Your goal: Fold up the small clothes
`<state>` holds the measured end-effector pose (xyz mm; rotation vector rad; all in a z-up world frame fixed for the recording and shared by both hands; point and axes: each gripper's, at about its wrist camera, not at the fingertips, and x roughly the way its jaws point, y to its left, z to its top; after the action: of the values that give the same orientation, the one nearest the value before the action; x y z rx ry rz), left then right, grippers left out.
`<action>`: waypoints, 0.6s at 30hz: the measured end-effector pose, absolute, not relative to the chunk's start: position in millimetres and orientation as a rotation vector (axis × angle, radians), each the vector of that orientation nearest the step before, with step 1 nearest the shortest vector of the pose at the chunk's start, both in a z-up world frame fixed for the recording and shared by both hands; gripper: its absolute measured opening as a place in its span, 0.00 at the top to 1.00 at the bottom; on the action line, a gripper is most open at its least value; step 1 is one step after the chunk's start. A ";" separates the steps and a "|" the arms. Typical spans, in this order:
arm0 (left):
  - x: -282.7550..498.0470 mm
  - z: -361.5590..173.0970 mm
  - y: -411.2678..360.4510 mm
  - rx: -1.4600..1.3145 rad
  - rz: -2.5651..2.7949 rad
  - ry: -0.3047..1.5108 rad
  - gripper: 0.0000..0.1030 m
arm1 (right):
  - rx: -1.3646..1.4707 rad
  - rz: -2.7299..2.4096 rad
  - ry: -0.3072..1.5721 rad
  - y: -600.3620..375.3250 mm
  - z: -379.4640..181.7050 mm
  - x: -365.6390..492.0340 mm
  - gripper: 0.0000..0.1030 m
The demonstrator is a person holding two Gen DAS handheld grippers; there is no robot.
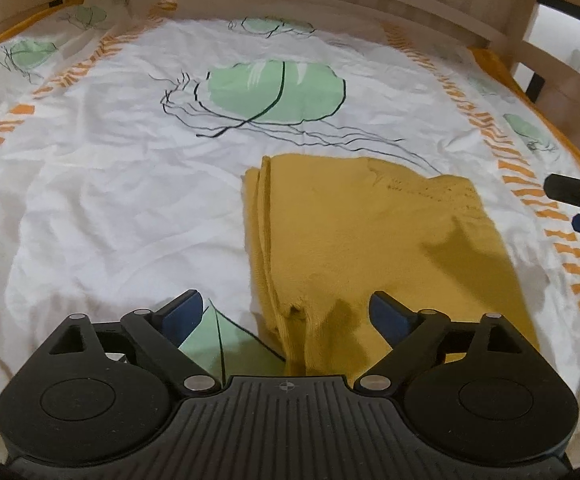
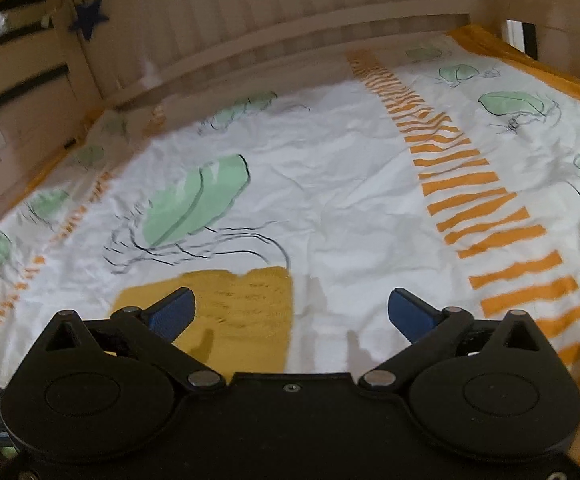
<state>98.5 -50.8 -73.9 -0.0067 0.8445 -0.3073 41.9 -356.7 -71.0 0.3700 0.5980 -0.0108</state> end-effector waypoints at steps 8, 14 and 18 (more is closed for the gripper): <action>59.3 -42.9 -55.0 0.097 -0.309 0.757 0.12 | 0.378 0.009 0.577 -325.2 -59.5 -11.8 0.00; 36.1 -33.3 -55.6 0.162 -0.218 0.756 0.13 | 0.361 0.007 0.564 -313.5 -54.4 -49.4 0.00; 23.0 -30.0 -51.5 0.160 -0.161 0.755 0.13 | 0.305 0.003 0.554 -306.8 -48.0 -66.8 0.00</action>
<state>23.0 -51.5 -30.0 0.1602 0.7546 -0.1611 -66.8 -306.8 -48.0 0.3046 0.5539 0.0029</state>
